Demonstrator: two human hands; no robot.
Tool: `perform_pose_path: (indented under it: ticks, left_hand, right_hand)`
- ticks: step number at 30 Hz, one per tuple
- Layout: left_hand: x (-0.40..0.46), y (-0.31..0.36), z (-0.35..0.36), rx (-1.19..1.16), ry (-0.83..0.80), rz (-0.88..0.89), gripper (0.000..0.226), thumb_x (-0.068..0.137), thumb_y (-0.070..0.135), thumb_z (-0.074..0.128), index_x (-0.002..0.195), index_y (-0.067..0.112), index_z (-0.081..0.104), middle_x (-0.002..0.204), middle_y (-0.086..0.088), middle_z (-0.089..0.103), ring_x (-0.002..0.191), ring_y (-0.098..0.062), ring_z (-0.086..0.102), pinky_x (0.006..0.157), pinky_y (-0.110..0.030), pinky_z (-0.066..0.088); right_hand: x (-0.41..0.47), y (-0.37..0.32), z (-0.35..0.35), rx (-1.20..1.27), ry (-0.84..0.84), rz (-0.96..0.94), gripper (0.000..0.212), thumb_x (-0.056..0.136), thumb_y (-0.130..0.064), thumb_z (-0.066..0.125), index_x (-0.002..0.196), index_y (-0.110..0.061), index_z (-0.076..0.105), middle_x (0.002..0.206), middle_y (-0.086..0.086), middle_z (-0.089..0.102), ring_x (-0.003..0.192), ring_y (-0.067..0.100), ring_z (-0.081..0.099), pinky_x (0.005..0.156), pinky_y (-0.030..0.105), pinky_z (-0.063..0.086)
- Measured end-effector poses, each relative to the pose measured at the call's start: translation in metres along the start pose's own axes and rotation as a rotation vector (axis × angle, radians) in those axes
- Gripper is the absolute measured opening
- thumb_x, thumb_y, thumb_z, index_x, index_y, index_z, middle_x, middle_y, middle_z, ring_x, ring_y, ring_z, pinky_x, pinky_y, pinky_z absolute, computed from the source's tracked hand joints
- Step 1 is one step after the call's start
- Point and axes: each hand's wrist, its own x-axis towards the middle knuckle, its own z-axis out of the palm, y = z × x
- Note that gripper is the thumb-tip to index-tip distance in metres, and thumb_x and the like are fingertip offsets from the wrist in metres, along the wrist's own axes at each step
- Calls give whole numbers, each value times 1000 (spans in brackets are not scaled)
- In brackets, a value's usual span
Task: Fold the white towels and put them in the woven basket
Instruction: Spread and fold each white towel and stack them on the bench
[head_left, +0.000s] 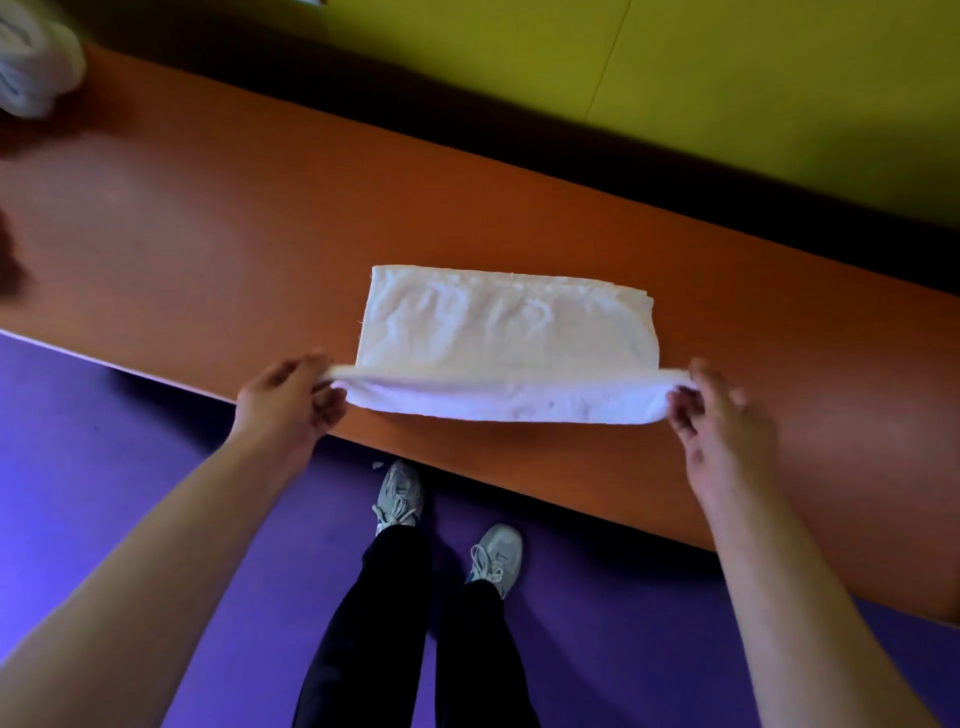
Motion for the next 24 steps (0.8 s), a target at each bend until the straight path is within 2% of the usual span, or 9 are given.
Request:
perform_pose_path:
  ticks: [2,6,9,11,13,17,20,22,24]
  left_hand:
    - [14,20,19,-50,-20,-29,10,92,16,71,93,11,63,64,-4,67,49,-12,60,52,-23,54]
    - [39,45,51,77,-147,9,20,85,3,74,103,9,71,85,-7,68,59,-16,62,57,-24,54]
    - [59,53,70,267,-60,90,41,80,4,80,119,11,69,88,-7,69,58,-17,63,55,-23,55]
    - [73,51,78,386,-21,114,50,83,10,80,130,16,61,94,-7,70,60,-16,65,55,-26,59]
    - [84,43,78,547,17,154,58,84,17,79,136,20,55,103,-7,69,64,-17,65,66,-33,63]
    - [90,7,61,923,132,207,58,77,38,79,125,15,56,115,-2,63,100,-28,63,92,-43,55]
    - [87,-20,50,1023,145,126,83,57,66,71,119,13,59,115,-8,65,107,-33,61,97,-48,51]
    - [91,-30,46,987,144,85,90,50,70,75,118,13,60,110,-7,69,102,-33,65,93,-48,54]
    - [92,-30,46,815,130,12,90,42,65,84,111,11,63,99,-11,73,79,-31,71,71,-43,61]
  right_hand:
    - [16,-13,18,14,-15,-2,13,95,-28,69,103,-20,63,93,1,72,77,11,68,77,26,56]
    - [52,-20,44,-46,-57,-60,16,95,-22,67,110,-16,67,99,-1,76,87,13,72,71,23,54]
    - [76,-18,58,-124,-33,-86,32,93,-21,67,124,-15,66,107,-2,76,99,12,73,77,25,54]
    - [88,-13,63,-172,-56,-101,48,90,-22,68,137,-21,57,115,-2,72,103,11,71,78,25,53]
    - [94,-6,64,-301,-46,-158,58,87,-25,69,142,-28,50,124,-3,67,102,11,67,81,27,52]
    - [79,20,57,-634,-43,-447,36,93,-15,60,128,-23,59,121,-2,66,98,9,63,78,23,49]
    - [62,49,47,-1006,-208,-705,34,94,-22,61,127,-29,59,123,-6,63,109,16,60,93,35,50]
    - [54,69,44,-1255,-340,-768,40,94,-28,62,134,-30,57,132,-7,60,117,17,56,102,39,44]
    - [49,84,44,-1363,-376,-777,47,90,-31,65,136,-31,56,138,-8,55,124,21,52,102,41,43]
